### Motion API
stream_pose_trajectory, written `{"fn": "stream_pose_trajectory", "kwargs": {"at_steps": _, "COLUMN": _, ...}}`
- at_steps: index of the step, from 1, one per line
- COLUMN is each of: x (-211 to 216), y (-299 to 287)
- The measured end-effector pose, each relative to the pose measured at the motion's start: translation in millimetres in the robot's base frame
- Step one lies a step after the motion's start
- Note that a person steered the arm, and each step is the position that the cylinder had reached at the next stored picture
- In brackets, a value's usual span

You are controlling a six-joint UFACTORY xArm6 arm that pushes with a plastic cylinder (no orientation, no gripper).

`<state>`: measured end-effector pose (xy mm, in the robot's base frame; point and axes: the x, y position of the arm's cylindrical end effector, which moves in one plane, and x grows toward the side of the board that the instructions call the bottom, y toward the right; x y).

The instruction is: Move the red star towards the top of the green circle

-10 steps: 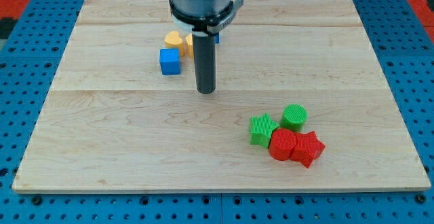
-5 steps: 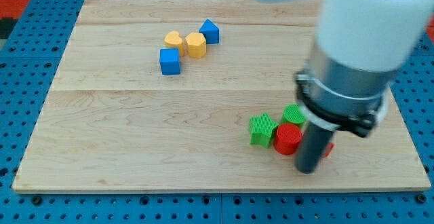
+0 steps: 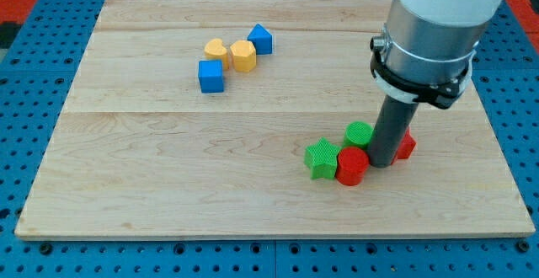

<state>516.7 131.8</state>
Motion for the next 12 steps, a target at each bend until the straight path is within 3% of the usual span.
{"fn": "stream_pose_trajectory", "kwargs": {"at_steps": 2, "x": 38, "y": 26}}
{"fn": "stream_pose_trajectory", "kwargs": {"at_steps": 3, "x": 0, "y": 64}}
{"fn": "stream_pose_trajectory", "kwargs": {"at_steps": 4, "x": -32, "y": 55}}
{"fn": "stream_pose_trajectory", "kwargs": {"at_steps": 5, "x": -30, "y": 78}}
{"fn": "stream_pose_trajectory", "kwargs": {"at_steps": 6, "x": 45, "y": 81}}
{"fn": "stream_pose_trajectory", "kwargs": {"at_steps": 7, "x": 85, "y": 22}}
{"fn": "stream_pose_trajectory", "kwargs": {"at_steps": 8, "x": 68, "y": -54}}
{"fn": "stream_pose_trajectory", "kwargs": {"at_steps": 10, "x": 35, "y": 4}}
{"fn": "stream_pose_trajectory", "kwargs": {"at_steps": 12, "x": -6, "y": 21}}
